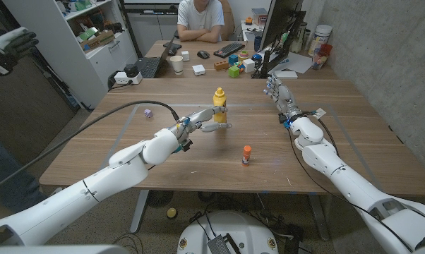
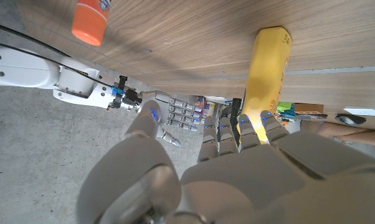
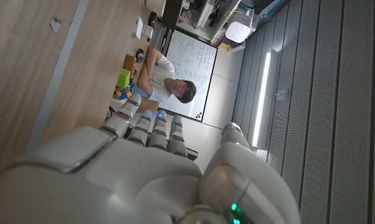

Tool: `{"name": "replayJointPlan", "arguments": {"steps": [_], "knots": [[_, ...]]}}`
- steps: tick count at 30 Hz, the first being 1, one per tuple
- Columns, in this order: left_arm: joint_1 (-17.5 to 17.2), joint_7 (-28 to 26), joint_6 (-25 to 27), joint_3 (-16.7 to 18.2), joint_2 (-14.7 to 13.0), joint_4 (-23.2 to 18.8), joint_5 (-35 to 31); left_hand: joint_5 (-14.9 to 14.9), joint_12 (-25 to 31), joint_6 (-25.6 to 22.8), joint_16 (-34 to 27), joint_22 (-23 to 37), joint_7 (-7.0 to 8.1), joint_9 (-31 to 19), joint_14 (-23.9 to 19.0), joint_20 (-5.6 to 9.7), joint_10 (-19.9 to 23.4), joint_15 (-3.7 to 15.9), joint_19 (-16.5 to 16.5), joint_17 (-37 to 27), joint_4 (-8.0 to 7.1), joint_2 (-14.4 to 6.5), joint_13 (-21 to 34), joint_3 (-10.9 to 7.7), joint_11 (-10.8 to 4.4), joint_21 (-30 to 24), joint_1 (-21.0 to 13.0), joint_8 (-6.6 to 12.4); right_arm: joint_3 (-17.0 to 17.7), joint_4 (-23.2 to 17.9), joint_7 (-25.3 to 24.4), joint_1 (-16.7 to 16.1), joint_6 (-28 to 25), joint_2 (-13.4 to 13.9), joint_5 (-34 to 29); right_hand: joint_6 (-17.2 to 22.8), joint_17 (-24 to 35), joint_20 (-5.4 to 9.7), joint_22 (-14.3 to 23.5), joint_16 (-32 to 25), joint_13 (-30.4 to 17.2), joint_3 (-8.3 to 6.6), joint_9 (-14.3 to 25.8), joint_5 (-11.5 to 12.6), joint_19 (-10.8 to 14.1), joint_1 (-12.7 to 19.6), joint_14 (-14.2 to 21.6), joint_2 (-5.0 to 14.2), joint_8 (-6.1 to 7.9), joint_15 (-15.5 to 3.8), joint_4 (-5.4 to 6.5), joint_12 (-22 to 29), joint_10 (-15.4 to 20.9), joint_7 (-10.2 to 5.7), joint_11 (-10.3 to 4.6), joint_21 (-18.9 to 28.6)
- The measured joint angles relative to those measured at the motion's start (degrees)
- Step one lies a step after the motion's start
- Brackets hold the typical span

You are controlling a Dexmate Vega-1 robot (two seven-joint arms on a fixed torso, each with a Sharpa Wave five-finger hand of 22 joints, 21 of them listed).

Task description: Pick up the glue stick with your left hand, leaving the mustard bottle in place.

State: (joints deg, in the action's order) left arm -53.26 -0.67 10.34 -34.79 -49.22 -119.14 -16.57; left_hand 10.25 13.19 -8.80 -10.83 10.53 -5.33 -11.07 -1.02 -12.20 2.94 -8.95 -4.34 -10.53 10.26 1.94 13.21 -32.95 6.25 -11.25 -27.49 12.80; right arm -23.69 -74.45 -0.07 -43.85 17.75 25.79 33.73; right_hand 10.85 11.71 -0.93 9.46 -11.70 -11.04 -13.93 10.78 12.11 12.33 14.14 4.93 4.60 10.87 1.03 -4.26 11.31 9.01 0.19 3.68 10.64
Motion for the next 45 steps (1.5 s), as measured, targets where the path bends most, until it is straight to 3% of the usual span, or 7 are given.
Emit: {"name": "replayJointPlan", "arguments": {"steps": [23, 37, 45], "knots": [[2.44, 4.61, 0.72, -2.18, 1.08, -1.10, -4.13, 0.00, 0.00, 0.00, -0.45, 0.00, 0.00, 0.01, -0.06, 0.01, 0.31, -0.06, 0.43, 0.00, 0.00, 0.30, -0.01, 0.00, 0.30, -0.22, -0.76, 0.00, -0.01, -1.89, -0.34, 0.28, -2.57, 1.13, 0.16, 0.31, 0.15, -0.21, 0.00, 0.00, 0.00, 0.00, 0.00, 0.00, 0.21, -0.24, -0.01, -0.23, 0.44, -0.01, 0.00, 0.00, 0.42, -0.31, 0.21, 0.00], [0.15, 5.52, -0.23, -1.19, -0.92, -5.58, -5.23, 0.00, 0.45, 0.00, -0.45, 0.00, 0.00, 0.01, -0.56, 0.01, 0.31, -0.55, 0.43, 0.00, -0.24, 0.22, -0.01, 0.24, 0.30, -0.22, -1.28, 0.00, -0.27, -2.70, -0.96, 0.23, -3.40, 1.35, -0.30, 0.31, 0.15, -0.20, 0.20, 0.00, 0.00, 0.24, -0.01, 0.00, 0.21, -0.47, -0.22, -0.46, 0.44, 0.20, -0.23, 0.00, 0.42, -0.30, 0.21, 0.00], [-0.96, 6.19, -2.16, -0.30, -1.97, -6.99, -5.38, 0.00, 0.45, 0.00, -0.45, 0.00, 0.00, 0.01, -0.64, -0.30, 0.31, -0.63, 0.74, -0.05, -0.24, 0.00, -0.01, 0.24, 0.30, -0.22, -1.51, 0.00, -0.23, -5.27, -2.29, -0.99, -4.36, 2.32, -0.83, 0.31, 0.15, -0.20, 0.29, 0.00, 0.00, 0.24, -0.01, 0.00, 0.21, -0.62, 0.10, -0.60, 0.44, 0.52, -0.23, 0.00, 0.41, -0.30, 0.21, 0.00]]}}
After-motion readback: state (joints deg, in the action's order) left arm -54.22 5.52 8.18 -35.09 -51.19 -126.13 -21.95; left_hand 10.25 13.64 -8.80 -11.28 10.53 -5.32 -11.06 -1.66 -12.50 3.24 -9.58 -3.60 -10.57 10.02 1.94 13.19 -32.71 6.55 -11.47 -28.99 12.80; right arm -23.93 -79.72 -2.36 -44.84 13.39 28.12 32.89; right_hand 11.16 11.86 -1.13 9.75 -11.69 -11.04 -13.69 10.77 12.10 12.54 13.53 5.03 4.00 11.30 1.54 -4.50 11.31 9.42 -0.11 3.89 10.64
